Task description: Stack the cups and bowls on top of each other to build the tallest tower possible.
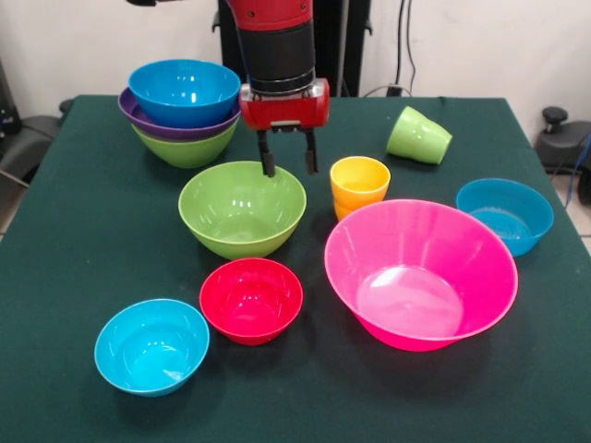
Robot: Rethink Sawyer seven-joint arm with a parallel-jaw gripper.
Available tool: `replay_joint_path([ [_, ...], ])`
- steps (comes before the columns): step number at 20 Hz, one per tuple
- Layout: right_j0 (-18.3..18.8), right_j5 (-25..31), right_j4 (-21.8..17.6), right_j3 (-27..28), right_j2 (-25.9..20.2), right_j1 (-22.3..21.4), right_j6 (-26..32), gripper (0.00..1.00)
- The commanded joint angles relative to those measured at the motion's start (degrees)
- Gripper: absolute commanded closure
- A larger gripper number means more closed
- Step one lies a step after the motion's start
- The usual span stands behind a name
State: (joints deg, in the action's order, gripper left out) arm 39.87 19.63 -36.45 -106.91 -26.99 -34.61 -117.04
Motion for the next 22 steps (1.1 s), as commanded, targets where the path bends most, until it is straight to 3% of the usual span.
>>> replay_joint_path([
  [1, 0.8, 2.5, -4.5, 5.6, -4.3, 2.6, 10.0, 0.00],
  [6, 1.0, 1.8, -5.6, 6.4, -4.7, 4.6, 10.2, 0.00],
  [12, -2.2, 2.9, -7.8, 9.3, -1.3, 7.0, 8.6, 0.00],
  [22, -3.0, 2.1, -9.2, 10.1, -1.0, 7.9, 6.7, 0.00],
])
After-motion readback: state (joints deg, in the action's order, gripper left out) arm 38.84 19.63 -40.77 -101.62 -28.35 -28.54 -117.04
